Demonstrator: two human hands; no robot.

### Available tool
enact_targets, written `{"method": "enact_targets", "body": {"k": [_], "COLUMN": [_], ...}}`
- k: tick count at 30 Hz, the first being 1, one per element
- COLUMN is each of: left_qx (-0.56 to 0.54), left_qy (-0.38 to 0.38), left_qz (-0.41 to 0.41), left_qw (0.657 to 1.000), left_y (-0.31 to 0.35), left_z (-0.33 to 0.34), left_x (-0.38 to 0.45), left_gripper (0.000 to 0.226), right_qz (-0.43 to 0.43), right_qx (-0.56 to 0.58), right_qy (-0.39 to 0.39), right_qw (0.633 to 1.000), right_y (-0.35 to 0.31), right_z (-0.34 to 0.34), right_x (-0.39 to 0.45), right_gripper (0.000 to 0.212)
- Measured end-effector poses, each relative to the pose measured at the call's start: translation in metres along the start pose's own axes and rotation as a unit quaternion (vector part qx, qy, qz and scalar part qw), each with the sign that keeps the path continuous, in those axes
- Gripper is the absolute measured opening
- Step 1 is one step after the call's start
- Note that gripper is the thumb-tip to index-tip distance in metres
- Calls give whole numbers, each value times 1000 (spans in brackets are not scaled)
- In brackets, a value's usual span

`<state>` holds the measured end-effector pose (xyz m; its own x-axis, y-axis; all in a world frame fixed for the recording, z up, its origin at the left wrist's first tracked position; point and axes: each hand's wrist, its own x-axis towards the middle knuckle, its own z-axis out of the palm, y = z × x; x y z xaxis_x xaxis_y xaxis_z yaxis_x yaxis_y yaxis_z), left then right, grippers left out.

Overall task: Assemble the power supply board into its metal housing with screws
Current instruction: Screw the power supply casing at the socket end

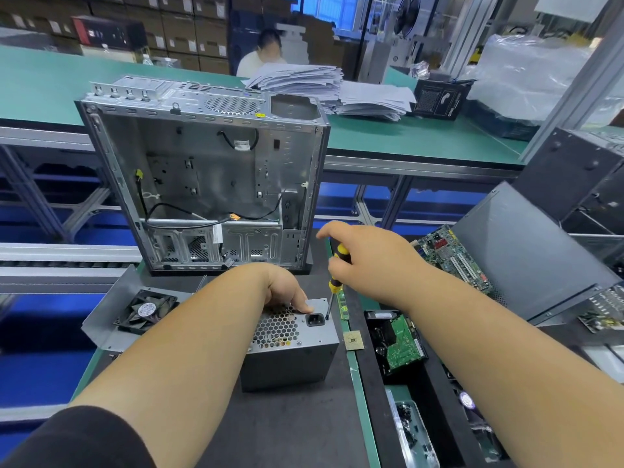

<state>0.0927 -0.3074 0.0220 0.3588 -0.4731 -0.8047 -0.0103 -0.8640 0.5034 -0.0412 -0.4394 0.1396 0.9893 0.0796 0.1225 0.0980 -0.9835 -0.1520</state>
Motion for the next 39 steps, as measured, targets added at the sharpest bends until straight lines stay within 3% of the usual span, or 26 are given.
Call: {"method": "enact_targets", "body": {"k": [4,10,14,20,28,30,33,39], "left_qx": [5,11,16,-3,-2,-6,-2,2], "left_qy": [5,1,-3,-38,-8,-11,-3,-3], "left_qz": [-2,1,2,0,-4,-6,-8,-2], "left_qw": [1000,1000,1000,999,1000,1000,1000,1000], "left_y": [1,1,1,0,-1,-1,-1,-1], "left_z": [-1,-1,-2,-2,-1,-1,0,0], "left_x": [-1,-2,0,1,2,1,1,0], "left_gripper": [52,51,50,22,45,46,49,47], "right_qz": [7,4,8,11,5,2,-4,2], "right_qx": [-53,26,-26,23,-37,-8,15,-36], "right_qy": [6,-4,10,-14,3,-2,8,18], "right_qw": [999,1000,1000,1000,999,1000,1000,999], "right_y": [0,0,1,0,1,1,3,5], "right_z": [2,0,1,0,3,3,3,5], "right_x": [0,-1,-1,-3,-3,-4,-5,-4], "right_gripper": [26,34,26,26,30,23,32,30]}}
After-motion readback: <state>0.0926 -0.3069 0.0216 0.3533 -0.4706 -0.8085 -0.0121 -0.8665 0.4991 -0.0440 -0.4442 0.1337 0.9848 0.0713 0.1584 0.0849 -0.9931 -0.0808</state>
